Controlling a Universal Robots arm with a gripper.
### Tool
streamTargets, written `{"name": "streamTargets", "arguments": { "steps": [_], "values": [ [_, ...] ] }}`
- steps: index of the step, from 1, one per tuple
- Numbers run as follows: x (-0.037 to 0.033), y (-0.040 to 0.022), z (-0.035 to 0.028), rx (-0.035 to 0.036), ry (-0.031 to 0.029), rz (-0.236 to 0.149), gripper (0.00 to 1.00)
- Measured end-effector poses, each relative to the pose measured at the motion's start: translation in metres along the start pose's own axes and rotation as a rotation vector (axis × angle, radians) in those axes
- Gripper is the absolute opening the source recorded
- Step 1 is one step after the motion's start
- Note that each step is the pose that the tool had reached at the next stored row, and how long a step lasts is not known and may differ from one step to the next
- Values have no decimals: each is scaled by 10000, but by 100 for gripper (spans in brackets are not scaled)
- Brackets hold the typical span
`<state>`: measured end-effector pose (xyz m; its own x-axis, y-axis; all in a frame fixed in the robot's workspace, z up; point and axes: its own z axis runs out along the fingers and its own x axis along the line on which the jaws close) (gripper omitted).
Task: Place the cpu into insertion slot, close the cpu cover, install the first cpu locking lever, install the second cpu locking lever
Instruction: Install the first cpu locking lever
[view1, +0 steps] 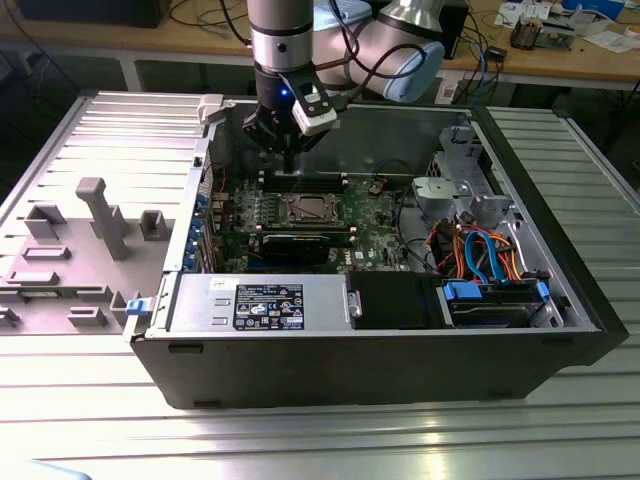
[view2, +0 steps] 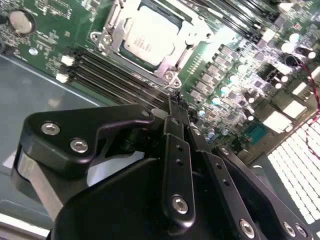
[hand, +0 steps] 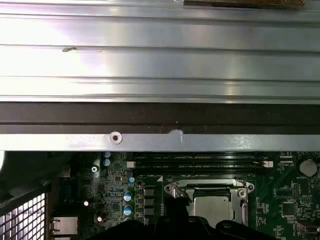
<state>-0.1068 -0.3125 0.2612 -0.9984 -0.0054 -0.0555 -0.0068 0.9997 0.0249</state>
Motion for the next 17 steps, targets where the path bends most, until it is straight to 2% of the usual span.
{"name": "streamTargets", "arguments": {
  "steps": [1, 2, 17],
  "values": [
    [-98, -1, 12, -1, 0, -1, 11],
    [-111, -1, 17, -2, -2, -1, 11],
    [-161, -1, 27, 0, 0, -2, 11]
  ]
}}
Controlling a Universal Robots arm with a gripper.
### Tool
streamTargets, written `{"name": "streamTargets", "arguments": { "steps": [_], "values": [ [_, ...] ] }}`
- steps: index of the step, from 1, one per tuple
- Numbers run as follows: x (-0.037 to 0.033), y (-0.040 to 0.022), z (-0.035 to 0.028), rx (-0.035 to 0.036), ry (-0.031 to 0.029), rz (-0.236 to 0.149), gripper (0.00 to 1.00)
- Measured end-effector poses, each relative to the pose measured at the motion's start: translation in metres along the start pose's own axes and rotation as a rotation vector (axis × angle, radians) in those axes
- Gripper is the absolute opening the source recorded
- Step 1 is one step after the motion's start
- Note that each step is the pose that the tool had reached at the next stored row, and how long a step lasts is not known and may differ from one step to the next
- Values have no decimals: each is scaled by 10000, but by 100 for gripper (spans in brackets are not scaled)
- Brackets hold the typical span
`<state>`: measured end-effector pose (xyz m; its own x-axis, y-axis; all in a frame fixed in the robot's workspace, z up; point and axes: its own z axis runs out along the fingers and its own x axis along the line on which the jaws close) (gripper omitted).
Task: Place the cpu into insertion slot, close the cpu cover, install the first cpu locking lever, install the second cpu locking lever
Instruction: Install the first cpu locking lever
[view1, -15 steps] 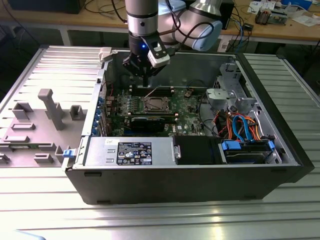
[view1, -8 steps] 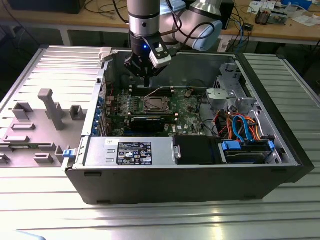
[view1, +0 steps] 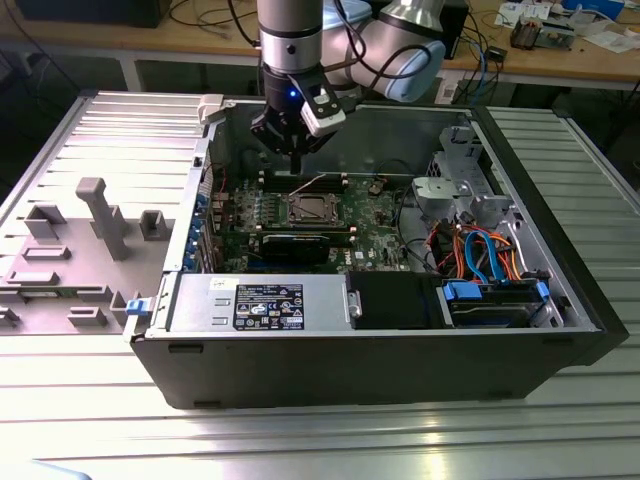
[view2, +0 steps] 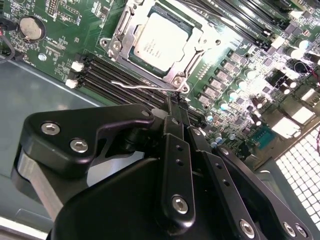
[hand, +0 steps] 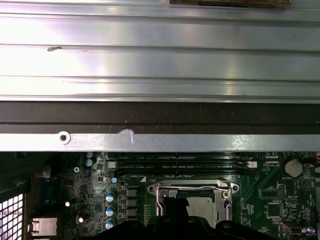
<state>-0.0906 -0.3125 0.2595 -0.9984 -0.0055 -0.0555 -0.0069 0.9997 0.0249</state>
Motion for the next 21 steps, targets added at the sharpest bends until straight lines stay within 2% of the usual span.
{"name": "streamTargets", "arguments": {
  "steps": [7, 17, 21],
  "values": [
    [-57, -1, 4, 0, 0, 0, 11],
    [-59, 0, 6, -1, -1, 1, 11],
    [-55, -10, 75, -1, -2, 1, 11]
  ]
}}
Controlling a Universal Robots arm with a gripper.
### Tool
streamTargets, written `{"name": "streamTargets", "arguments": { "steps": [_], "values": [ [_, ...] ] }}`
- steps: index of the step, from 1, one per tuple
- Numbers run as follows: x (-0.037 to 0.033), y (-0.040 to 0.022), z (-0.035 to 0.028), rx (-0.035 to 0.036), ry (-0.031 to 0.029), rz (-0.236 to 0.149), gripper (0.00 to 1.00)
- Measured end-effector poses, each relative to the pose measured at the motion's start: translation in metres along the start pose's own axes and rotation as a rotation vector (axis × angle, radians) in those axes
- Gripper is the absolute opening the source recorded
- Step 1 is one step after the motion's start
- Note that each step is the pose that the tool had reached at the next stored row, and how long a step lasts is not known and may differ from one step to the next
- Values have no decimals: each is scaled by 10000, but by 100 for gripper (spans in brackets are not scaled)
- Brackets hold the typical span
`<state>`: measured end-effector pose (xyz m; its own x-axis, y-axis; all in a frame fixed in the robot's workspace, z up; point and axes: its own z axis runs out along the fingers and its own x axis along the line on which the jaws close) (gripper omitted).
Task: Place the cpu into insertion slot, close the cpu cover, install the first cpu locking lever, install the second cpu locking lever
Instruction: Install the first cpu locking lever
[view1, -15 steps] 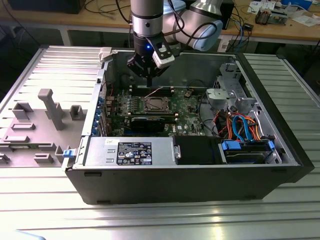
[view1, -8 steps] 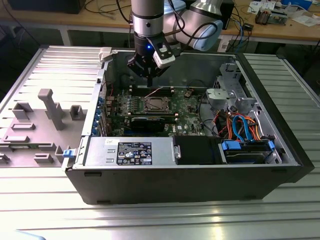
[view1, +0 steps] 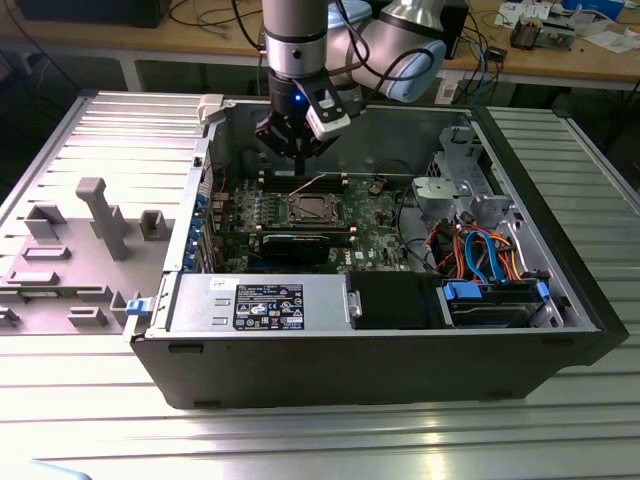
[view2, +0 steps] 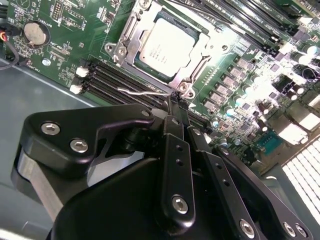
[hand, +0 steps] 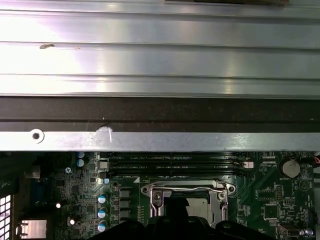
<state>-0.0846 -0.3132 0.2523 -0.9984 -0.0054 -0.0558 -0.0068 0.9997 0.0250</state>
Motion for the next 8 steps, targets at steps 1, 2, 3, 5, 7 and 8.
{"name": "streamTargets", "arguments": {
  "steps": [1, 2, 3, 5, 7, 8],
  "values": [
    [1, 0, 11, 1, 1, 0, 11],
    [1, -1, 28, -5, 0, 0, 11],
    [-1, -2, 36, -31, 1, -1, 11],
    [-13, -1, 49, -148, -1, 8, 11],
    [-23, -1, 63, -279, -2, 14, 11],
    [-22, -2, 63, -276, 1, 15, 11]
  ]
}}
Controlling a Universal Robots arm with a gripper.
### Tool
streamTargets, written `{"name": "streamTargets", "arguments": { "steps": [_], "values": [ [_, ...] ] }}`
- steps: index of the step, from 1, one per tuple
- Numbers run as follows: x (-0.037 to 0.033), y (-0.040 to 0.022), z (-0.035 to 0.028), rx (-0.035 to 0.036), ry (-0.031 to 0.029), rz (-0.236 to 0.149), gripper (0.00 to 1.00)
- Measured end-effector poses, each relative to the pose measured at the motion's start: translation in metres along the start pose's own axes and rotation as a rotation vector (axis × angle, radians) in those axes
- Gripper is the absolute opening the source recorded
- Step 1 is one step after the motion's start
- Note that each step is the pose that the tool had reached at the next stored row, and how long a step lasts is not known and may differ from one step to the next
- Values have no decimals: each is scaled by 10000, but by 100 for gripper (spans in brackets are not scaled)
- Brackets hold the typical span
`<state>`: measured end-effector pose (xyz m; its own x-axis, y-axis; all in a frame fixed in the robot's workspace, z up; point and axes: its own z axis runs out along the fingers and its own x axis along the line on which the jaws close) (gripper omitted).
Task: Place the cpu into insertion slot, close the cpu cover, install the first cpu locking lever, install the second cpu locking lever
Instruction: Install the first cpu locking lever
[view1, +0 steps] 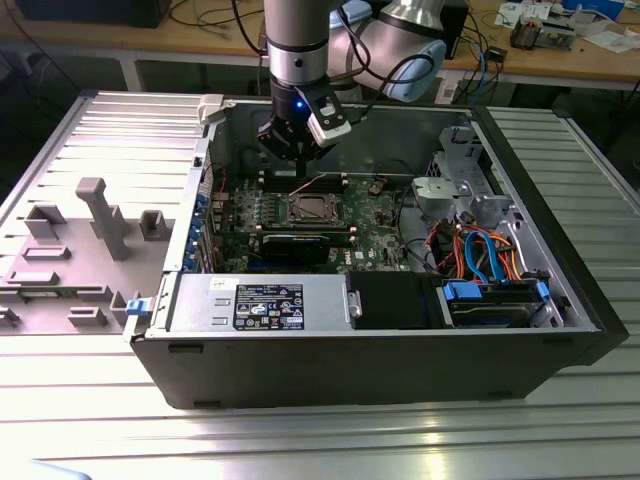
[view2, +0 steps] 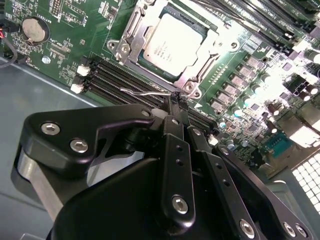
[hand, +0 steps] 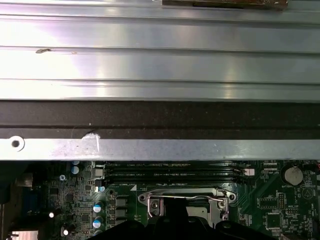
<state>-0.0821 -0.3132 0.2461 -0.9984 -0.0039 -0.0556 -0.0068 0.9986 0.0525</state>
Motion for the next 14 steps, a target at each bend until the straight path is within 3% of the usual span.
{"name": "streamTargets", "arguments": {
  "steps": [14],
  "values": [
    [-16, -2, 33, 3, -9, 123, 11]
  ]
}}
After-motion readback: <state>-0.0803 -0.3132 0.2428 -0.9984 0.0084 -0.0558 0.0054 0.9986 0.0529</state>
